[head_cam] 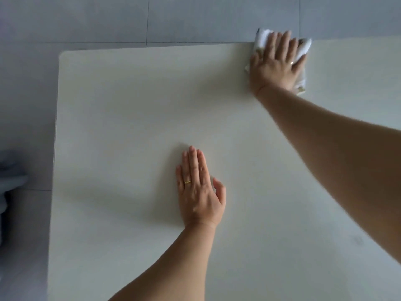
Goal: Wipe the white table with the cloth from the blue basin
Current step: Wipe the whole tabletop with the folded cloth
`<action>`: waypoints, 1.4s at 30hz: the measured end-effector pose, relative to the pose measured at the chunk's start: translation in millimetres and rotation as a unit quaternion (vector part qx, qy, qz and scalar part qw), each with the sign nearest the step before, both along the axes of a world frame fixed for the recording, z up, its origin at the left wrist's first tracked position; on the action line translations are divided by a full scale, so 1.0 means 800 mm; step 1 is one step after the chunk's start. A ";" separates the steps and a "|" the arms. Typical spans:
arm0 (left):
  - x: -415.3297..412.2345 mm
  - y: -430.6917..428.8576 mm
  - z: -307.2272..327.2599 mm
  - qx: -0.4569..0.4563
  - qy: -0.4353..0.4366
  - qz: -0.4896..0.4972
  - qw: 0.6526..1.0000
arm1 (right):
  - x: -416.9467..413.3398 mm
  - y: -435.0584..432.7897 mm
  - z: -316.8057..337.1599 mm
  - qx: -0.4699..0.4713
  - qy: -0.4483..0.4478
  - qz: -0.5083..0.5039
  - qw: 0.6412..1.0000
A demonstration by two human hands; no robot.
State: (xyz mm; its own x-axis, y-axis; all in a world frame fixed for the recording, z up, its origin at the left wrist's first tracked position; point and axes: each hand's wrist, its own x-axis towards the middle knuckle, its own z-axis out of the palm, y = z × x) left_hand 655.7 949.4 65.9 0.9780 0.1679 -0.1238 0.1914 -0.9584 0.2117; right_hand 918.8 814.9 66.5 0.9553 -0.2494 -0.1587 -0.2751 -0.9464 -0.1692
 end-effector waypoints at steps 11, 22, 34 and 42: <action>-0.003 0.003 -0.005 0.005 -0.006 0.000 1.000 | -0.024 -0.061 0.001 0.003 -0.016 0.231 0.973; -0.003 0.002 -0.001 0.012 -0.010 0.001 1.000 | -0.093 -0.020 0.005 0.007 -0.007 0.321 0.947; -0.002 -0.001 0.001 0.035 -0.016 -0.002 0.999 | -0.096 -0.070 -0.003 0.023 -0.015 0.035 0.999; -0.004 -0.002 0.000 0.036 -0.024 0.002 0.999 | -0.139 -0.184 -0.002 0.014 -0.008 0.124 0.992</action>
